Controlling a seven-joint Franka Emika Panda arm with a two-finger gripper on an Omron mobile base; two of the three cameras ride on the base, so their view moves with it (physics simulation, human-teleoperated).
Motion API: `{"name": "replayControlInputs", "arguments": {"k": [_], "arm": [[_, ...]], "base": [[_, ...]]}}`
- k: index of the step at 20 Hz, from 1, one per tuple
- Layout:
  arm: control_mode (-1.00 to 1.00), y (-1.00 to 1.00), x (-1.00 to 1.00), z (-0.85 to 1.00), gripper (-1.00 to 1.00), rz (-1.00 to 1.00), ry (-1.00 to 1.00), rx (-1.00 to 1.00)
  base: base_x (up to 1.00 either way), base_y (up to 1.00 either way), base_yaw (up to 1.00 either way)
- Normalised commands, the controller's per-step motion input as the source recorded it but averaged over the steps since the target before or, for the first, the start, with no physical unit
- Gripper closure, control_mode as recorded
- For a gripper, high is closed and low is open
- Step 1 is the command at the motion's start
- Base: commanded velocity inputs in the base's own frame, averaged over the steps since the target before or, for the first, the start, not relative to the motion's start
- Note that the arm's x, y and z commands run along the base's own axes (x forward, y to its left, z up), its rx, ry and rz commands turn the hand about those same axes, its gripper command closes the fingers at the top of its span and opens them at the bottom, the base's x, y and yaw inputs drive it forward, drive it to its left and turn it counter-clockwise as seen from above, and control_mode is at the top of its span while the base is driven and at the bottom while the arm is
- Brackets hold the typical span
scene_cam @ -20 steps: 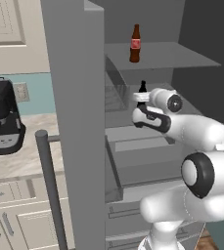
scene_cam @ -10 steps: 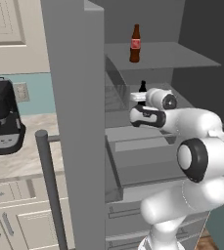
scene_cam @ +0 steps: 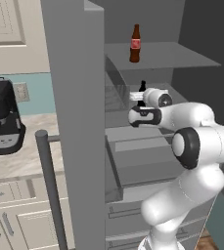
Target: Open the fridge, grab two sodas, and place both sodas inside the bowl with ice on the dining counter.
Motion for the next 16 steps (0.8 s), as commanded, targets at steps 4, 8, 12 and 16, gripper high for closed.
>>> {"name": "replayControlInputs", "arguments": {"k": [4, 8, 12, 16], "arm": [[-1.00, -0.01, 0.17, -0.03, -1.00, 0.00, 0.00, 0.00], [-1.00, -0.01, 0.18, -0.04, -1.00, 0.00, 0.00, 0.00], [-1.00, 0.00, 0.20, -0.04, -1.00, 0.00, 0.00, 0.00], [-1.00, 0.00, 0.19, -0.06, 1.00, 0.00, 0.00, 0.00]], "base": [[0.00, 0.00, 0.00], [0.00, 0.00, 0.00], [0.00, 0.00, 0.00], [0.00, 0.00, 0.00]]}}
